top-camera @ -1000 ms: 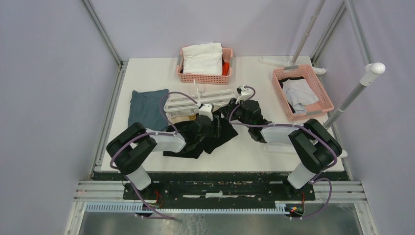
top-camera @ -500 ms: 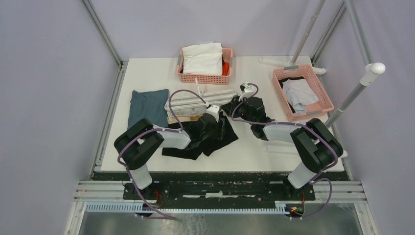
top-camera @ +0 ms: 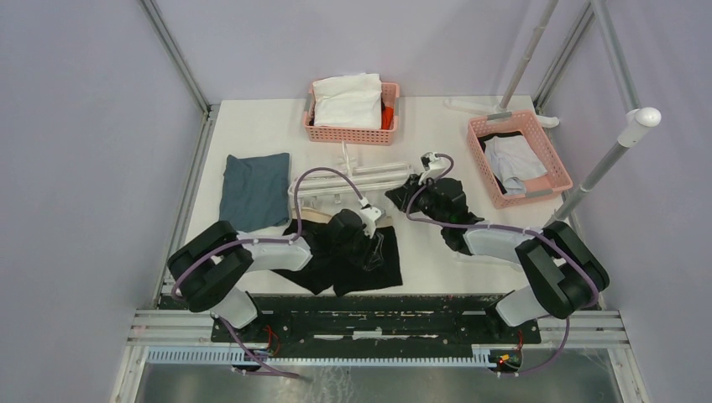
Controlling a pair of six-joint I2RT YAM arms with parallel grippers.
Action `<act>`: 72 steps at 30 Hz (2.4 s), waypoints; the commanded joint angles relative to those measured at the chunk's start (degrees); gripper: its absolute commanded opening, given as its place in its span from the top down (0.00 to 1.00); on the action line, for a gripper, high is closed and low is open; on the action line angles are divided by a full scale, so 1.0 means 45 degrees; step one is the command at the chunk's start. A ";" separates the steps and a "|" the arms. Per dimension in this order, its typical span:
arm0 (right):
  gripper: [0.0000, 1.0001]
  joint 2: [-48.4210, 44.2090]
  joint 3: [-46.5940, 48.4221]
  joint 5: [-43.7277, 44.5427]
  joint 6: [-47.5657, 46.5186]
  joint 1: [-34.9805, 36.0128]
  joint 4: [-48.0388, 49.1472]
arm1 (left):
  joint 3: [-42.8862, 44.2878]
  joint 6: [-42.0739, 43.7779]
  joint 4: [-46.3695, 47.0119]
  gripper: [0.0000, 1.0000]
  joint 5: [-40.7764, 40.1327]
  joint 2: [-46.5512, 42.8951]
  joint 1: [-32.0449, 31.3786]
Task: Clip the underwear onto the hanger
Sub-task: Clamp the underwear onto the hanger.
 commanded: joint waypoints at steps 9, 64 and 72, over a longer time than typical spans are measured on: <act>1.00 -0.0686 -0.0572 -0.0740 0.0285 0.0000 0.1256 | 0.1258 0.2597 -0.1654 0.36 -0.1080 -0.2342 -0.0059; 0.99 0.1481 -0.0202 0.0013 -0.0938 0.0039 0.3616 | 0.6309 1.2729 -0.5192 0.28 0.4489 0.2815 0.3403; 0.99 0.1148 -0.0084 0.0020 -0.1301 0.0030 0.2953 | 0.6540 1.2950 -0.5312 0.28 0.4352 0.3449 0.3403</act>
